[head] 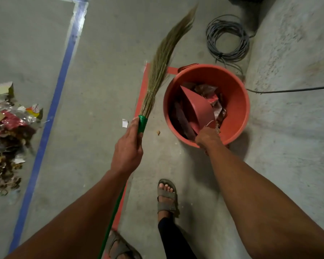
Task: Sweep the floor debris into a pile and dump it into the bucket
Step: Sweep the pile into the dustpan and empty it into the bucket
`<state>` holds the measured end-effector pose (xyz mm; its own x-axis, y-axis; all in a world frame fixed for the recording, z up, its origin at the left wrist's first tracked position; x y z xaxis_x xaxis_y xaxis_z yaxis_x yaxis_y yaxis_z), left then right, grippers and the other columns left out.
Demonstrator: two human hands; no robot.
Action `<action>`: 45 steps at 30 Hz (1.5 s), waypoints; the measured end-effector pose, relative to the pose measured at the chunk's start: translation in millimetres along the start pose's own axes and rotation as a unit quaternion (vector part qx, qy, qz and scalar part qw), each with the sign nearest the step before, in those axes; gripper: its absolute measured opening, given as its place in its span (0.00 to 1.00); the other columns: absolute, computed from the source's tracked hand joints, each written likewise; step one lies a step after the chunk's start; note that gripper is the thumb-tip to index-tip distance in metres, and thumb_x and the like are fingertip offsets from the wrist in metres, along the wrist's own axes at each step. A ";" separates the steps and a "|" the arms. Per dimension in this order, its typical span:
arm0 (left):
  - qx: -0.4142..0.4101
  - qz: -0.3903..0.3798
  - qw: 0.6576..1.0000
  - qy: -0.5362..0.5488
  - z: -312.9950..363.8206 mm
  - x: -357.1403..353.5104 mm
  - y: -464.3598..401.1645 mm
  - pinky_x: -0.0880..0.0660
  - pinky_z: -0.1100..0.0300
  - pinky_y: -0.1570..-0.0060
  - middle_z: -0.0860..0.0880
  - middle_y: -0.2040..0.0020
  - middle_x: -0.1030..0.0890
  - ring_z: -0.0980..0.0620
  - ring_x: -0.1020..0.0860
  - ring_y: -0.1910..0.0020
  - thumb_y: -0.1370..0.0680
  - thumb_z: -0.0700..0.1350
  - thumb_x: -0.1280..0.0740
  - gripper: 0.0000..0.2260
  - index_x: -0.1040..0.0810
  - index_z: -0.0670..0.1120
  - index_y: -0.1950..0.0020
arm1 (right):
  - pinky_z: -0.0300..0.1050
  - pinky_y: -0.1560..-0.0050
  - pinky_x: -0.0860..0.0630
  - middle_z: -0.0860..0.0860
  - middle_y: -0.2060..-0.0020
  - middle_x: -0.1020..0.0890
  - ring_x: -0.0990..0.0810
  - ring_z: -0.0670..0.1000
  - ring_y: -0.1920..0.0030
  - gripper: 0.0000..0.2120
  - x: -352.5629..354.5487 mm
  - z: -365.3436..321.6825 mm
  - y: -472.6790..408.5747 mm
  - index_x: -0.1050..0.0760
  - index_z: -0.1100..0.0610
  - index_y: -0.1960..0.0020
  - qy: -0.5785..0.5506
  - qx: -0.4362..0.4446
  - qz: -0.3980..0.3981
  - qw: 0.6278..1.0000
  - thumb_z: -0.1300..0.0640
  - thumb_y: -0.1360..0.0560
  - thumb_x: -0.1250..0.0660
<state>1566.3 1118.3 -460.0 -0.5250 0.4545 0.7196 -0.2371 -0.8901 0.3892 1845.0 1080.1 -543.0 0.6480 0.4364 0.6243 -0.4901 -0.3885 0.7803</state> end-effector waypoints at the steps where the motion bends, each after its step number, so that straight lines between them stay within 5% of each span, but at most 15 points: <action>1: -0.002 -0.001 1.000 0.000 -0.2 -0.3 -1.7 0.28 0.48 0.31 0.48 0.20 0.33 0.45 0.27 0.29 0.12 0.47 0.43 0.26 0.46 0.54 0.16 | 0.57 0.45 0.17 0.64 0.43 0.17 0.15 0.64 0.46 0.16 -0.6 2.2 -2.6 0.20 0.68 0.40 0.008 -0.008 0.009 1.000 0.62 0.26 0.33; 8: -0.003 0.009 1.000 0.003 -8.4 -1.1 -12.9 0.28 0.47 0.31 0.47 0.21 0.31 0.45 0.27 0.29 0.12 0.48 0.43 0.25 0.46 0.54 0.15 | 0.55 0.49 0.18 0.64 0.43 0.16 0.15 0.61 0.48 0.16 2.7 0.7 -10.5 0.19 0.68 0.40 0.039 -0.011 -0.020 0.999 0.62 0.25 0.34; 13: 0.016 0.019 1.000 0.013 -4.5 3.5 -0.1 0.28 0.47 0.31 0.46 0.22 0.30 0.45 0.26 0.30 0.12 0.47 0.43 0.25 0.45 0.53 0.15 | 0.42 0.73 0.25 0.67 0.58 0.16 0.18 0.58 0.68 0.12 43.4 -9.9 34.3 0.18 0.70 0.52 -0.001 -0.013 -0.095 0.995 0.66 0.25 0.39; 19: 0.070 0.001 0.997 0.026 -12.0 -8.1 22.3 0.23 0.41 0.35 0.44 0.27 0.25 0.44 0.22 0.36 0.13 0.50 0.43 0.26 0.48 0.57 0.16 | 0.37 0.79 0.32 0.60 0.69 0.18 0.22 0.54 0.77 0.07 73.7 1.1 86.5 0.19 0.67 0.56 -0.137 -0.018 0.005 0.990 0.63 0.25 0.34; 23: 0.095 -0.036 0.994 0.033 -32.3 -33.5 43.9 0.21 0.39 0.40 0.44 0.30 0.24 0.43 0.21 0.39 0.14 0.51 0.44 0.25 0.48 0.61 0.17 | 0.42 0.76 0.30 0.60 0.70 0.21 0.26 0.54 0.77 0.08 68.2 -6.1 113.2 0.22 0.65 0.56 -0.288 -0.017 0.064 0.955 0.60 0.30 0.33; 28: 0.090 -0.096 0.991 0.020 -55.3 -70.3 81.6 0.22 0.47 0.41 0.44 0.31 0.23 0.45 0.22 0.40 0.14 0.47 0.42 0.23 0.40 0.53 0.18 | 0.39 0.68 0.38 0.50 0.78 0.33 0.36 0.48 0.80 0.07 27.9 -23.7 135.3 0.29 0.55 0.63 -0.436 -0.024 -0.002 0.900 0.60 0.27 0.40; 34: 0.143 -0.229 0.958 -0.094 -118.9 -89.7 98.9 0.17 0.48 0.53 0.42 0.46 0.20 0.41 0.19 0.51 0.19 0.41 0.38 0.15 0.29 0.46 0.32 | 0.36 0.75 0.42 0.48 0.75 0.35 0.39 0.45 0.79 0.12 -42.3 -44.3 165.4 0.32 0.53 0.63 -0.530 0.066 -0.030 0.845 0.59 0.21 0.37; 45: 0.296 -0.053 0.953 -0.032 -279.1 15.1 125.7 0.21 0.42 0.41 0.38 0.41 0.22 0.34 0.21 0.42 0.21 0.39 0.39 0.17 0.30 0.43 0.32 | 0.36 0.78 0.42 0.47 0.77 0.37 0.40 0.45 0.80 0.13 -162.1 -124.4 247.1 0.32 0.55 0.62 -0.567 0.102 -0.124 0.808 0.60 0.20 0.36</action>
<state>1300.4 1003.8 -560.7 -0.4685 0.5595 0.6837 0.2268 -0.6718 0.7052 1546.3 1014.3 -446.6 0.8857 -0.4580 -0.0757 -0.2324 -0.5788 0.7817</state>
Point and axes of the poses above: each hand's wrist, its own y-axis away from the middle knuckle, its own x-axis out of the back of the hand, z = x × y, the point moved 3 cm from there along -y, towards the middle knuckle
